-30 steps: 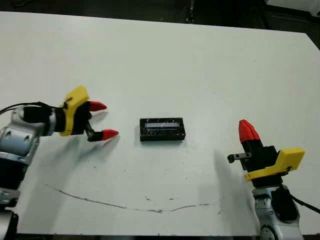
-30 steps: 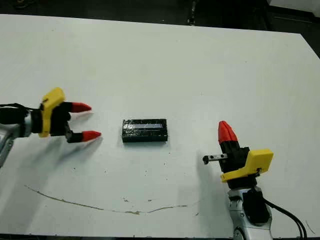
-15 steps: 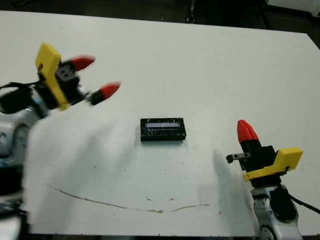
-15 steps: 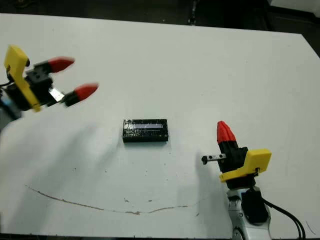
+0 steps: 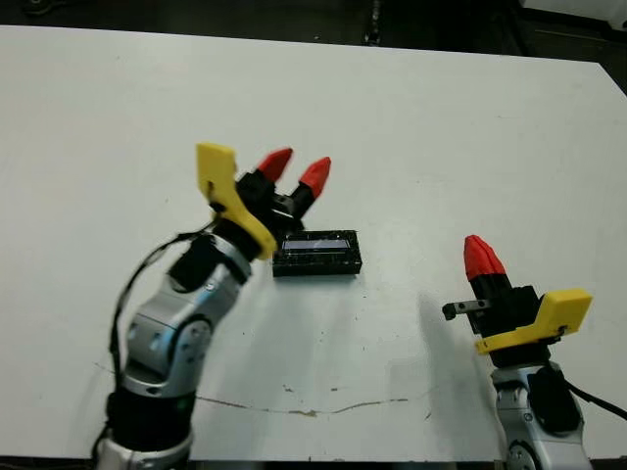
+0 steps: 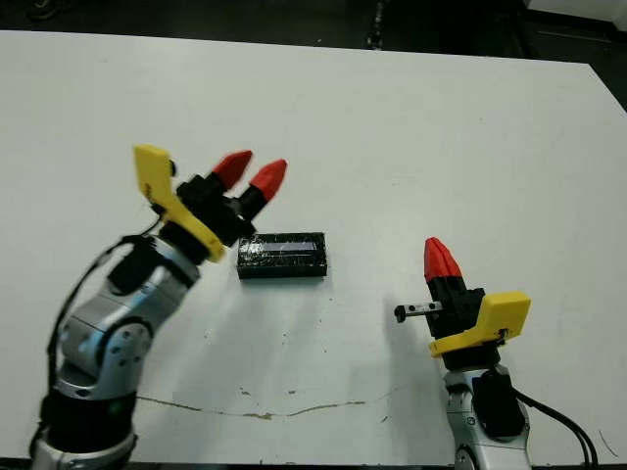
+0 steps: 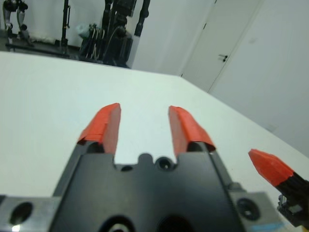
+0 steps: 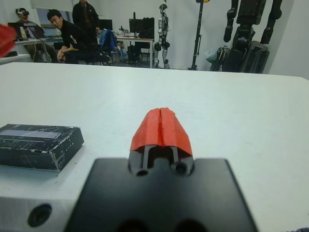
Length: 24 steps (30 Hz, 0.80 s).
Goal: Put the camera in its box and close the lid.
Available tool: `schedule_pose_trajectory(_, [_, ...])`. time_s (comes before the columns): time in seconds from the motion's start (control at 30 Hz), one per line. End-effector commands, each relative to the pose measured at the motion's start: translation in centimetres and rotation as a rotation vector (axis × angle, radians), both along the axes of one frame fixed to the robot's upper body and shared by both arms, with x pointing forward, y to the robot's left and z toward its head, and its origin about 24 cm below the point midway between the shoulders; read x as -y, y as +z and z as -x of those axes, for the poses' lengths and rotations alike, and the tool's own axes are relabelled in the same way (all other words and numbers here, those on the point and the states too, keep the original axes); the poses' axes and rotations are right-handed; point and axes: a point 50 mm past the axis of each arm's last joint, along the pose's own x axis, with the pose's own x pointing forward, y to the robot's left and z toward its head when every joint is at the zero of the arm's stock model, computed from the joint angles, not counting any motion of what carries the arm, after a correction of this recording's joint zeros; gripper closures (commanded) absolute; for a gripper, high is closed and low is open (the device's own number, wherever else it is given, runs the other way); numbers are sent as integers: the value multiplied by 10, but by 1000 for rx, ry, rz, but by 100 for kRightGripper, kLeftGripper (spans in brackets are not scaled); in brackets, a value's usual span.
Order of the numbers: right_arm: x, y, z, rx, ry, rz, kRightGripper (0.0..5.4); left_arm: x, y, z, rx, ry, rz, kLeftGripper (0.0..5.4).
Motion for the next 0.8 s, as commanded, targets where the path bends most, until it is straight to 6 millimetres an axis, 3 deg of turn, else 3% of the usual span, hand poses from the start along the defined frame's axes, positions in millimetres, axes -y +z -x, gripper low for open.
schedule_pose_trajectory(0.03, [4,-2,2,-12,-20,16,540,5,-22,2,-107,13,-63,343])
schedule_pose_trajectory(0.47, [2,-2,2,-7,-17,15,540,7,-64,17,-367,-22,-185,539])
schedule_pose_trajectory(0.8, [2,-3,1,-8,-12,10,540,1,-83,18,-494,-54,-203,539])
